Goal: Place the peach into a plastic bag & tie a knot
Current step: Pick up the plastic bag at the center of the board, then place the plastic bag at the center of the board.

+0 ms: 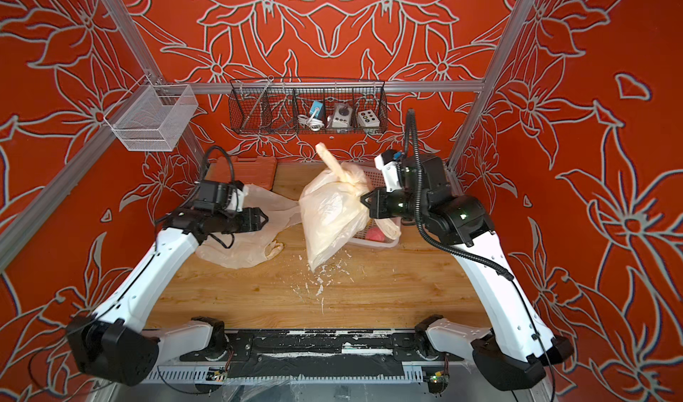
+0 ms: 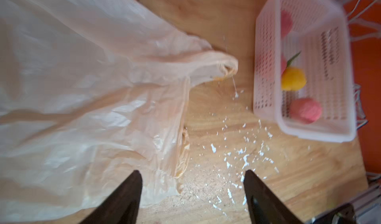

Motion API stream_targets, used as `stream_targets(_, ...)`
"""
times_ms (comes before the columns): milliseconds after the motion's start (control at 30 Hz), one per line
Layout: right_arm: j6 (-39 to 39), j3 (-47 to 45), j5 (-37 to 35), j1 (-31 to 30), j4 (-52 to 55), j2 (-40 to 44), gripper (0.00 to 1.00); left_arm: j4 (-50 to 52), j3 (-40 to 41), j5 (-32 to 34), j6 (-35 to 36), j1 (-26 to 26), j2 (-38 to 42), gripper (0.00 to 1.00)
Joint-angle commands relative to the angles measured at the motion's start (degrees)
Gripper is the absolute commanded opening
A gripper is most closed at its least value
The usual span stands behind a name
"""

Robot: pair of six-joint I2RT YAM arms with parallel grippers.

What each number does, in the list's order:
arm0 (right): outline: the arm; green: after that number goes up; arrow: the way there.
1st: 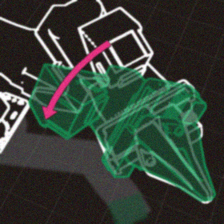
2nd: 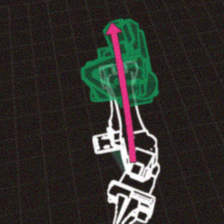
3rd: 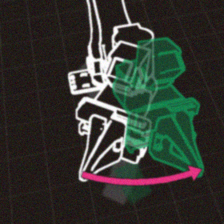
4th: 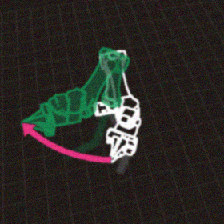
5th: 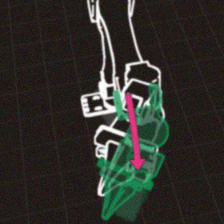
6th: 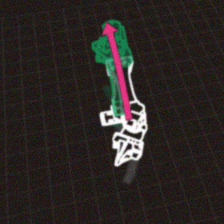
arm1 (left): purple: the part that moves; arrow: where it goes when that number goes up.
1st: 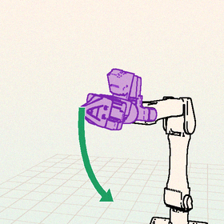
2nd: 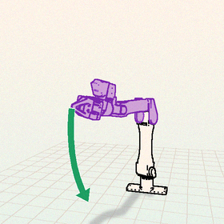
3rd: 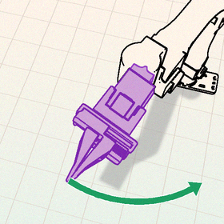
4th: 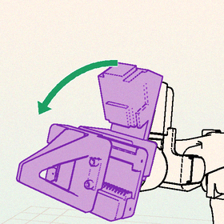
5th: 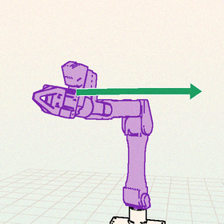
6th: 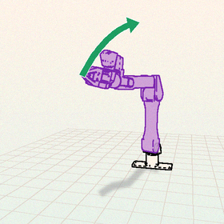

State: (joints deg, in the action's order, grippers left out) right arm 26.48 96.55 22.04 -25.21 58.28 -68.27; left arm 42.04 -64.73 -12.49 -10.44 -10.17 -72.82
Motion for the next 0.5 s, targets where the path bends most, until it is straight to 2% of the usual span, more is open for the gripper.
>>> stream_targets(0,-2.59,3.44,-6.66,6.63,9.59,-0.60,0.00,-7.58,-1.92,2.93,8.24,-4.44,-3.91,0.80)
stream_targets(67,-3.20,4.09,-11.49,10.62,10.53,-0.38,0.00,-9.35,-4.47,4.36,11.24,-5.78,-8.36,0.80)
stream_targets(200,-4.33,1.21,-23.05,15.24,9.59,-0.91,0.00,-12.63,-10.00,1.34,17.63,-7.14,-17.49,0.83)
stream_targets(267,-3.89,-3.09,-24.53,17.72,6.77,-0.72,0.00,-12.41,-13.85,0.80,20.62,-7.14,-22.48,0.83)
stream_targets(467,-1.48,-17.11,-20.85,22.17,-1.82,-2.05,0.00,-6.67,-27.44,-7.69,31.61,-7.23,-38.18,0.84)
